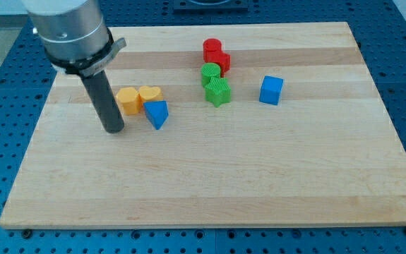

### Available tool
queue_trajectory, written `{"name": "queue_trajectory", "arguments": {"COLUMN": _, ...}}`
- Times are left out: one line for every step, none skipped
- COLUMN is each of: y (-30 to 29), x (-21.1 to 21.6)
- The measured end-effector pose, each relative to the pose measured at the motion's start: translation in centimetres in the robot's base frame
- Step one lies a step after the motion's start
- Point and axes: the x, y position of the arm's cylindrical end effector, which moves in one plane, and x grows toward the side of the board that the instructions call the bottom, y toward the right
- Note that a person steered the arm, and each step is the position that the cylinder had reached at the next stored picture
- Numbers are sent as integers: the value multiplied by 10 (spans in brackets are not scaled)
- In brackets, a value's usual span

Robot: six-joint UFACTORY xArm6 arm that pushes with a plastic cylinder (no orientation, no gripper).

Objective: Adjust the yellow blocks slightly to the right

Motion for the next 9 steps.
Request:
{"name": "queue_trajectory", "arguments": {"y": 0, "x": -24}}
{"name": "queue_trajectory", "arguments": {"y": 0, "x": -50}}
{"name": "queue_trajectory", "arguments": {"y": 1, "x": -70}}
{"name": "queue_trajectory", "arguments": {"y": 0, "x": -74}}
{"name": "queue_trajectory", "arguments": {"y": -1, "x": -84}}
{"name": "queue_trajectory", "arguments": {"y": -6, "x": -93}}
{"name": "queue_trajectory", "arguments": {"y": 4, "x": -98}}
{"name": "queue_trajectory", "arguments": {"y": 21, "x": -99}}
{"name": "queue_trajectory", "arguments": {"y": 28, "x": -99}}
